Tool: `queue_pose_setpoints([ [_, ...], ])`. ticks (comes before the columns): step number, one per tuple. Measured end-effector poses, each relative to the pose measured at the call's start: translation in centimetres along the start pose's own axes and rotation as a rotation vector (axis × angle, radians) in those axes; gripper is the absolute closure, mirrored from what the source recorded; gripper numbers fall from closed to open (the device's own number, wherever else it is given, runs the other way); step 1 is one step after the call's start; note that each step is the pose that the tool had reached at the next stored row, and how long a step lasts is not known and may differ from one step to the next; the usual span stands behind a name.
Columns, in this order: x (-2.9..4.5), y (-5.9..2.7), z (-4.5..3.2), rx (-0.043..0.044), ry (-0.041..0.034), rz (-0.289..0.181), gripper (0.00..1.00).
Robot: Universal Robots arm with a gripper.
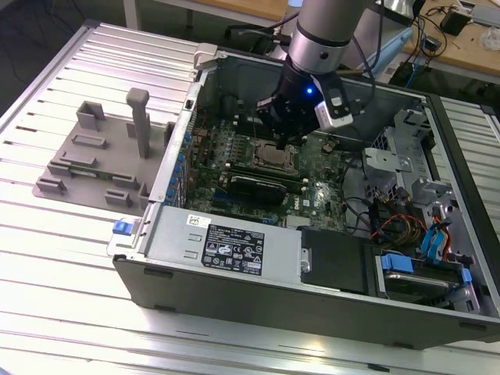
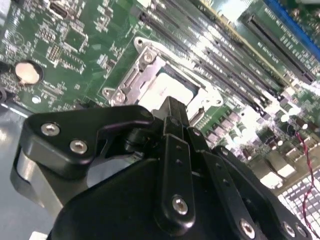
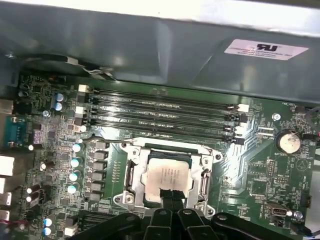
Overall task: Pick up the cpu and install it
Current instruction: 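Close the cpu cover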
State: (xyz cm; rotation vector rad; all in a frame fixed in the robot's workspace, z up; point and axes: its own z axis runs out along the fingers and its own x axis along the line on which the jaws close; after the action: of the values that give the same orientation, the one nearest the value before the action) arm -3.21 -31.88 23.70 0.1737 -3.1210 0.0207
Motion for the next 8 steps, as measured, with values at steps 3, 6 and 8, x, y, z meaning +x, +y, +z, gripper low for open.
queue_pose_setpoints([
  [3,0.0,0.0,-0.45,0.0,0.0,0.0,0.89],
  [6,0.02,-0.01,-1.59,0.0007,0.0001,0.0,0.89],
  [8,0.04,-0.01,-2.67,0.0018,0.0002,0.0,0.89],
])
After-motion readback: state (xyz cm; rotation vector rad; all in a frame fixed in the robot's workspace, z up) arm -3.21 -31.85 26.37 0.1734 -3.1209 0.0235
